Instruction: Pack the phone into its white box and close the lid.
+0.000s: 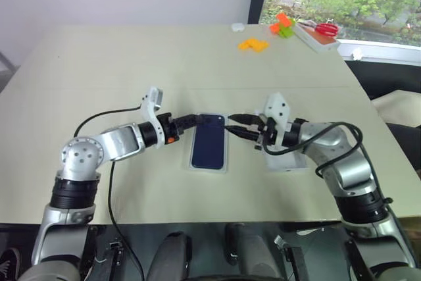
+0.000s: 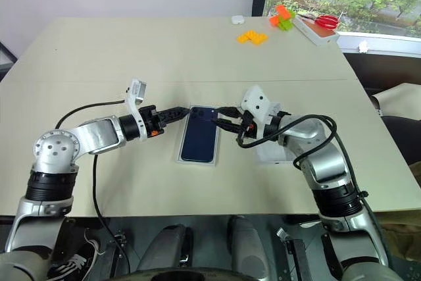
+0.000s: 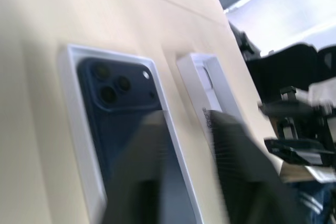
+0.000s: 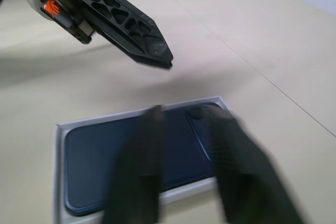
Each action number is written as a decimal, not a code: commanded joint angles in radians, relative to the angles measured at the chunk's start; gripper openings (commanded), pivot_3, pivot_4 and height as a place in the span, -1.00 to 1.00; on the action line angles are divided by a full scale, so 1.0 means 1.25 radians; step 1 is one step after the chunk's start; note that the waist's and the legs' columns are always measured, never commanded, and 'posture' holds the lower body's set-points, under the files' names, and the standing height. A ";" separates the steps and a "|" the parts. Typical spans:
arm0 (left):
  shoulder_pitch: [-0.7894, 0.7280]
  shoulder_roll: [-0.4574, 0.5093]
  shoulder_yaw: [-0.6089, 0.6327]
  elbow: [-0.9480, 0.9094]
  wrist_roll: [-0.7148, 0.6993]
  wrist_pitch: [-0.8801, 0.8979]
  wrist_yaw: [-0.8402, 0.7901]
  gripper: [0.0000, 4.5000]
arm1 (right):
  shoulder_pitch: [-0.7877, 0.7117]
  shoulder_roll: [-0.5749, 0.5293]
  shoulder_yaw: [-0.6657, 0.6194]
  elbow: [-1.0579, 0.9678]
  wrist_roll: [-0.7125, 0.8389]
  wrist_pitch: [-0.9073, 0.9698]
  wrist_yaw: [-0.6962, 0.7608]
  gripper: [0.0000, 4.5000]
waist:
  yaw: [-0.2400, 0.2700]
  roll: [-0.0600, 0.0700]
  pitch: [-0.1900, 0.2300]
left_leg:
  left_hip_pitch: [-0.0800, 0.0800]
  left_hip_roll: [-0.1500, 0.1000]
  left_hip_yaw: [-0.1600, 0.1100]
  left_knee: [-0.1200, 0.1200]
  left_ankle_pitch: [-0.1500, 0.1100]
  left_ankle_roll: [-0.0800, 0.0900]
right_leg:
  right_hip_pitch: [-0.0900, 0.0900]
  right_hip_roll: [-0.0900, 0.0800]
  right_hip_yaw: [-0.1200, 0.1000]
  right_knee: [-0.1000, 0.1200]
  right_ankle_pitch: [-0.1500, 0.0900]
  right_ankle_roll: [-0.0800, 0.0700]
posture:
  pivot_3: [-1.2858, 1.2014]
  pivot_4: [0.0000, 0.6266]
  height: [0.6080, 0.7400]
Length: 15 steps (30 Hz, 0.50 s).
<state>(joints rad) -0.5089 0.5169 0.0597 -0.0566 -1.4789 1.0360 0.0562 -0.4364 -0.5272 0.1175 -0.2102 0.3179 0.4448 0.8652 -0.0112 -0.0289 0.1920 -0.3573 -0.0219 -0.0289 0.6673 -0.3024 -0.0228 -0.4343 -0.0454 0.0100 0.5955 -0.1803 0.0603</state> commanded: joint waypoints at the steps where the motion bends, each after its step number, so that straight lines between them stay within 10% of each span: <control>1: -0.006 -0.013 0.034 -0.017 0.034 -0.014 -0.037 -0.97 | 0.001 0.004 -0.004 -0.031 0.000 -0.011 -0.012 -0.98 | 0.000 0.000 0.000 | 0.000 0.000 0.000 0.000 0.000 0.000 | 0.000 0.000 0.000 0.000 0.000 0.000 | 0.03 -0.52 1.00; 8: -0.010 0.053 0.062 -0.028 0.107 -0.012 -0.255 -0.63 | -0.009 -0.058 -0.049 -0.055 -0.005 0.097 -0.065 -0.63 | -0.002 0.000 0.000 | 0.000 0.000 0.000 0.000 0.000 0.000 | 0.000 0.000 0.000 0.000 0.000 0.000 | 0.03 -0.52 1.00; 15: 0.053 0.188 0.001 -0.081 0.362 -0.157 -0.590 0.90 | -0.042 -0.078 -0.085 -0.166 0.022 0.403 -0.199 0.92 | -0.002 0.001 0.001 | -0.001 0.001 0.001 -0.001 0.000 0.001 | -0.002 0.001 0.000 0.000 -0.001 0.000 | 0.03 -0.52 1.00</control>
<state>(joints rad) -0.4597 0.7129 0.0583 -0.1179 -1.0821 0.9059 -0.5584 -0.4721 -0.6128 0.0435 -0.3310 0.3142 0.8476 0.6395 -0.0135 -0.0279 0.1927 -0.3589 -0.0208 -0.0272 0.6658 -0.3030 -0.0219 -0.4373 -0.0445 0.0105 0.5952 -0.1826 0.0615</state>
